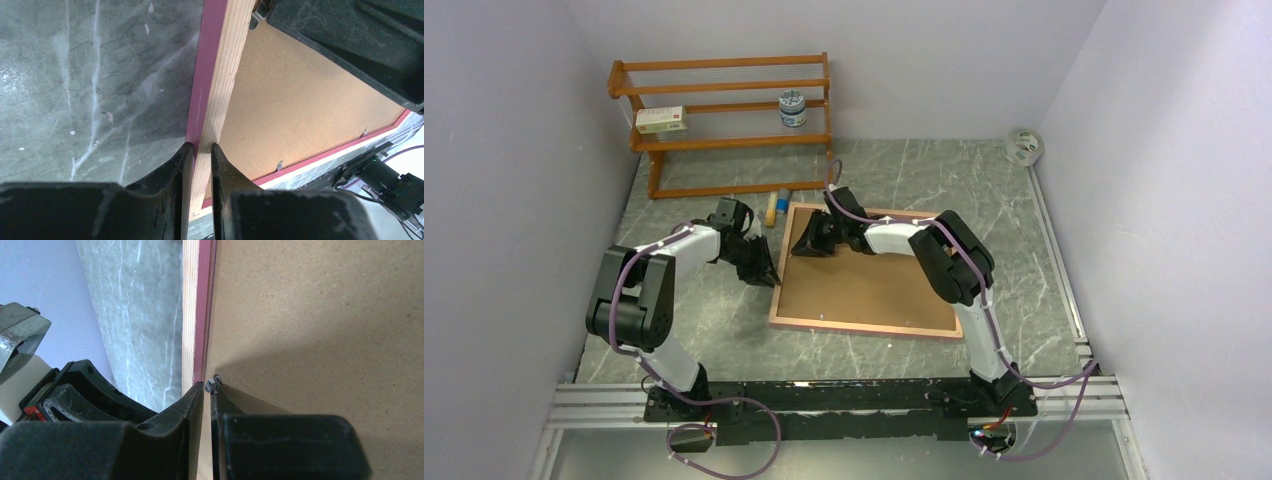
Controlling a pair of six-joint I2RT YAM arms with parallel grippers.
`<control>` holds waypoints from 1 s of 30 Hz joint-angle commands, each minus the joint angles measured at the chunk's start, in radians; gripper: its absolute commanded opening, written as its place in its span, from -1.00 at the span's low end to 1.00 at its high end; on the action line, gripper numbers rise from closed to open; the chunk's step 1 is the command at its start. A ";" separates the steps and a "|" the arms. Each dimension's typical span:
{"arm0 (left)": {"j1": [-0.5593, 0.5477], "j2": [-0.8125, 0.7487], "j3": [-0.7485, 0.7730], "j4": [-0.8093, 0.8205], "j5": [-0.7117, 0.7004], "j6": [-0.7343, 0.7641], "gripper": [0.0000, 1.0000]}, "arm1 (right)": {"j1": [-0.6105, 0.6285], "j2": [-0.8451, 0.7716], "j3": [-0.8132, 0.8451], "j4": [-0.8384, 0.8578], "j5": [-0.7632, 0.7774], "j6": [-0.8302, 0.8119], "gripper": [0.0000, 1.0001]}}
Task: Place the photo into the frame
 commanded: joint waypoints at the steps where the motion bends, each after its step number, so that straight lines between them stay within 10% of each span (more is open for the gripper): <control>1: -0.009 0.034 0.003 -0.002 0.011 0.015 -0.60 | 0.008 0.029 0.047 0.014 0.021 0.000 -0.71; 18: -0.010 0.040 0.005 -0.010 0.030 0.018 -0.64 | 0.032 0.051 0.053 -0.012 0.112 -0.008 -0.87; 30: -0.008 -0.016 0.054 -0.008 0.007 0.032 -0.33 | -0.002 -0.238 0.052 -0.131 0.120 -0.131 -0.29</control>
